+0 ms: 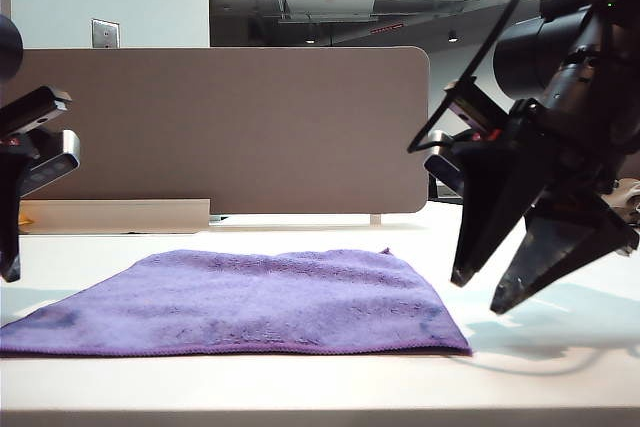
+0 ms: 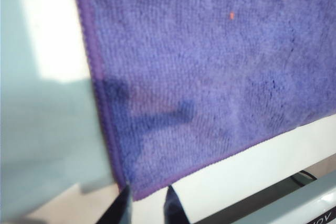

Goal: Fold the bottom of the cloth upward, then fold it vertically to form a square shape.

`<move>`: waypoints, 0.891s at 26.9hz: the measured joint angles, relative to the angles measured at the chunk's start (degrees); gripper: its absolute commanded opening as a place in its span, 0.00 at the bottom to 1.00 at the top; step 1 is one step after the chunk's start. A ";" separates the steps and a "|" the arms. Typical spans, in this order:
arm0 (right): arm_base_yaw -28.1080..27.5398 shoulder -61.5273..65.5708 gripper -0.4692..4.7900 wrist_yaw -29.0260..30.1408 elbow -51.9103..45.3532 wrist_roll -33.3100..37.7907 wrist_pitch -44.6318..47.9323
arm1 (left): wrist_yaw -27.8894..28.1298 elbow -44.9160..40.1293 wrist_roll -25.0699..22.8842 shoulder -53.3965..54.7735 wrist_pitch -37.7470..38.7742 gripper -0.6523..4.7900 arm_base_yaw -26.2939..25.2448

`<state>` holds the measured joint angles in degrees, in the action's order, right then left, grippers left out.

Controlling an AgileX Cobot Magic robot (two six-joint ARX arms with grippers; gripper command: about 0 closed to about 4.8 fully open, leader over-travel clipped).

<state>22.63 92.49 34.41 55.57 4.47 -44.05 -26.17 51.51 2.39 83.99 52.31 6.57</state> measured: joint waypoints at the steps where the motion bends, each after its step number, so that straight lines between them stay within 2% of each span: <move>1: 0.00 0.00 0.43 0.04 -0.26 0.00 -0.26 | 0.31 0.00 0.00 -0.02 0.42 0.27 0.00; 5: 0.00 0.00 0.43 0.09 -1.53 0.00 -0.66 | 3.96 0.00 -0.02 0.00 2.67 0.27 0.02; 10: 0.02 0.00 0.43 0.48 -2.67 0.02 -0.79 | 4.28 -0.70 -0.04 -0.02 2.82 0.27 0.02; 14: 0.02 0.00 0.43 3.89 -2.97 0.00 -0.50 | 4.26 -4.28 -0.04 0.00 1.75 0.27 0.02; 16: 0.04 0.00 0.43 4.90 -2.97 0.02 -0.02 | 3.39 -6.29 -0.02 -0.02 0.59 0.27 0.02; 18: 0.02 0.00 0.43 5.22 -2.97 0.13 0.98 | -1.42 -9.11 0.59 -0.39 -1.95 0.27 -0.02; 20: 0.02 0.00 0.43 5.29 -2.97 0.15 1.22 | -3.48 -10.67 2.23 -0.68 -4.70 0.27 -0.02; 24: 0.04 0.00 0.43 4.98 -2.97 0.20 1.46 | -4.26 -10.99 3.54 -0.70 -6.23 0.27 0.00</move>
<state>22.68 92.49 39.40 52.60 4.67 -42.59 -30.44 40.51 5.93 83.29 46.09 6.57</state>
